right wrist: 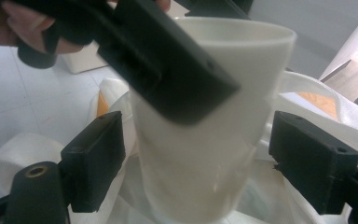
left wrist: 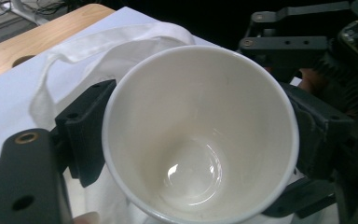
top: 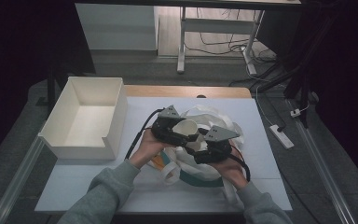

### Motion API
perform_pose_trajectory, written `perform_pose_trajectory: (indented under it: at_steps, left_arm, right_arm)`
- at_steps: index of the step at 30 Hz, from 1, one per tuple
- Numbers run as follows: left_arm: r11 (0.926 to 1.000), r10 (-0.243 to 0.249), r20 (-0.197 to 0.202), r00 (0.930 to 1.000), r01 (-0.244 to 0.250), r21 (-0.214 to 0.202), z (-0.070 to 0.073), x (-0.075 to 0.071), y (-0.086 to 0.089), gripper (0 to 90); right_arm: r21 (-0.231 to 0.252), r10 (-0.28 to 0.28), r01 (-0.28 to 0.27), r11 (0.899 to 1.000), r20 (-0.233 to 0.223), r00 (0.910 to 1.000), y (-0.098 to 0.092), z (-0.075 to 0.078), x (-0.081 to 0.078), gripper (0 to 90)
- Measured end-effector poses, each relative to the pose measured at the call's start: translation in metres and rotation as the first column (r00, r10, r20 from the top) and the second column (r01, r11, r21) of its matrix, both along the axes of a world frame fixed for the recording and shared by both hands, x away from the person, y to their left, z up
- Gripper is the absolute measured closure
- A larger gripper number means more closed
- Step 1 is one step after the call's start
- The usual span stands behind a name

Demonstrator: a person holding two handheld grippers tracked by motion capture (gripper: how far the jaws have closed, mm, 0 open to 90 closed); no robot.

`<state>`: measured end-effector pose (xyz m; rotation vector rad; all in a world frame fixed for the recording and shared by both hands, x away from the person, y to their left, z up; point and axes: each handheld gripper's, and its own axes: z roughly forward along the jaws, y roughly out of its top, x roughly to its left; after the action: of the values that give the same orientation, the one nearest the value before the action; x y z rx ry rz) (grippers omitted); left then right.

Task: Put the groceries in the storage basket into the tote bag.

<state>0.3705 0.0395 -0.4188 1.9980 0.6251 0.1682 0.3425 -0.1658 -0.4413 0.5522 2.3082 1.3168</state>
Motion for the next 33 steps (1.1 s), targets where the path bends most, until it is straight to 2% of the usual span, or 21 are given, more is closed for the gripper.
perform_pose_trajectory:
  at_steps: [4, 7, 12, 17, 19, 23, 28, 33]
  left_arm:
    - [0.9999, -0.013, 0.007, 0.9999, 0.014, -0.005, 0.002, -0.005, -0.004, 19.2]
    - [0.9999, -0.013, 0.018, 0.9998, 0.013, 0.009, 0.002, -0.007, -0.006, 19.2]
    - [0.9998, -0.015, 0.014, 0.9998, 0.015, 0.012, -0.001, -0.005, -0.007, 19.0]
    - [0.9996, -0.026, -0.002, 0.9997, 0.026, 0.008, -0.003, -0.003, -0.006, 18.3]
    - [0.9999, -0.015, 0.002, 0.9999, 0.015, -0.004, -0.001, -0.003, -0.004, 14.4]
    - [0.9995, -0.003, 0.016, 0.9999, 0.004, -0.031, 0.005, -0.005, 0.006, 11.4]
    - [0.9989, 0.030, 0.028, 0.9992, -0.029, -0.038, 0.012, -0.003, 0.026, 12.1]
    - [0.9944, 0.105, 0.033, 0.9939, -0.106, 0.008, 0.012, 0.004, 0.044, 12.8]
  right_arm:
    - [-0.014, -0.003, 0.003, 1.000, 0.011, 0.9999, 0.002, 0.000, -0.001, 21.0]
    - [-0.012, -0.002, 0.002, 1.000, -0.001, 1.0000, 0.002, 0.000, -0.001, 21.3]
    - [-0.024, -0.005, 0.004, 1.000, -0.010, 0.9999, 0.002, -0.001, 0.000, 22.1]
    - [-0.057, -0.023, 0.023, 0.998, 0.001, 0.9997, 0.003, -0.002, -0.002, 22.5]
    - [-0.064, -0.028, 0.029, 0.998, 0.005, 0.9996, 0.003, -0.002, -0.001, 22.5]
    - [-0.064, -0.055, 0.055, 0.996, 0.000, 0.9985, -0.001, -0.004, 0.002, 22.5]
    - [-0.054, -0.108, 0.108, 0.993, 0.002, 0.9942, -0.009, -0.005, 0.008, 22.5]
    - [-0.041, -0.145, 0.145, 0.989, -0.013, 0.9893, -0.018, -0.007, 0.016, 22.5]
